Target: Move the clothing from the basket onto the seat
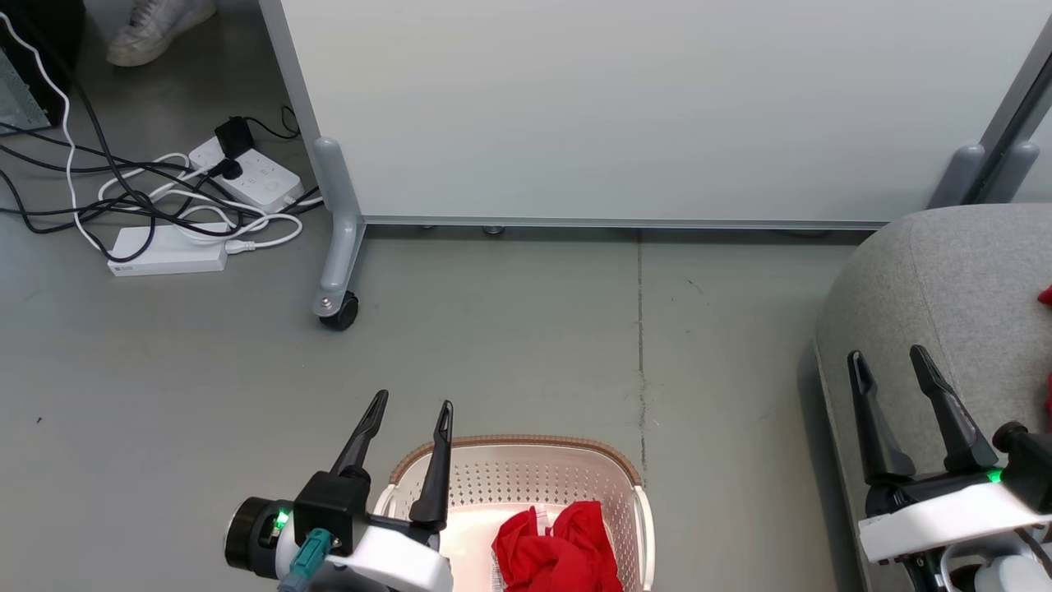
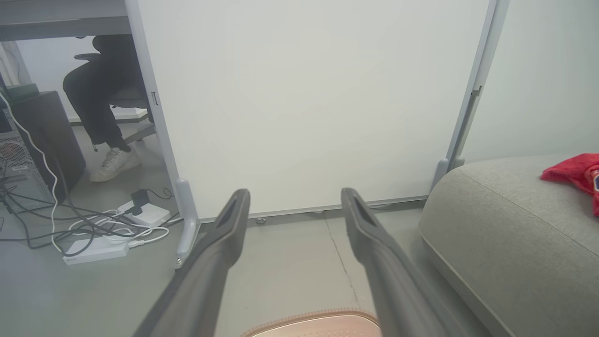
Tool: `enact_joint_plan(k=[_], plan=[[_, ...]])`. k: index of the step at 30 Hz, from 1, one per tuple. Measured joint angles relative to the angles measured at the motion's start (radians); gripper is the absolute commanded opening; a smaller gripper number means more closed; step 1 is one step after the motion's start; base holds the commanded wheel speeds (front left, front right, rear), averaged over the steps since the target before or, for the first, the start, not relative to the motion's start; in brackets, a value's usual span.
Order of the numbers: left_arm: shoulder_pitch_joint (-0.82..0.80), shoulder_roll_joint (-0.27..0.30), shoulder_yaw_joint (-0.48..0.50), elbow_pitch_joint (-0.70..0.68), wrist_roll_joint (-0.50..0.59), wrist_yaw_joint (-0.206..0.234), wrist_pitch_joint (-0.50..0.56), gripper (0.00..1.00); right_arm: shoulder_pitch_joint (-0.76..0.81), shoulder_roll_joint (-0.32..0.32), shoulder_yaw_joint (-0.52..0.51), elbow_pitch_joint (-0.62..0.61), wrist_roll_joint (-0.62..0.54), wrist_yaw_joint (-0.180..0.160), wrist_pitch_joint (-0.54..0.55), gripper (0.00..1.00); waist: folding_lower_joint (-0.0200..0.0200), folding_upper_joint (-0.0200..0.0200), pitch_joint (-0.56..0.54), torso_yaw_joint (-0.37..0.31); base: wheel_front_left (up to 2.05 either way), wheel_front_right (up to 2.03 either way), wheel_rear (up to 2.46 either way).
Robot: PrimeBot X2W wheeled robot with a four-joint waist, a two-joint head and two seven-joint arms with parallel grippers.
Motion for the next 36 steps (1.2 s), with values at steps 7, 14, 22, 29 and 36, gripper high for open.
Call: enact_joint_plan(k=[7, 14, 22, 29, 36], plan=[[0.0, 0.0, -0.001, 0.0, 0.0, 0.004, 0.0, 1.0, 0.001, 0.003, -0.003, 0.006, -0.003, 0.0, 0.0, 1.0, 0.0, 0.0, -0.001, 0.004, 0.0, 0.0, 0.0], [0.0, 0.0, -0.007, 0.002, 0.0, 0.004, 0.0, 1.0, 0.001, 0.005, -0.002, 0.01, -0.003, 0.0, 0.0, 1.0, 0.0, 0.0, 0.002, 0.01, 0.0, 0.0, 0.0], [0.0, 0.0, -0.012, 0.005, 0.001, 0.005, 0.0, 1.0, 0.001, 0.003, -0.004, 0.018, -0.003, 0.0, 0.0, 1.0, 0.0, 0.0, -0.002, 0.012, 0.0, 0.0, 0.0], [-0.002, 0.0, -0.014, 0.004, 0.002, 0.006, 0.0, 1.0, -0.002, 0.002, 0.0, 0.02, -0.005, 0.0, 0.0, 1.0, 0.0, 0.0, 0.009, 0.006, 0.0, 0.0, 0.0], [-0.038, 0.0, -0.05, 0.054, 0.018, -0.006, 0.0, 1.0, -0.026, -0.015, -0.018, 0.03, -0.031, 0.0, 0.0, 1.0, 0.0, 0.0, 0.062, -0.009, 0.0, 0.0, 0.0]])
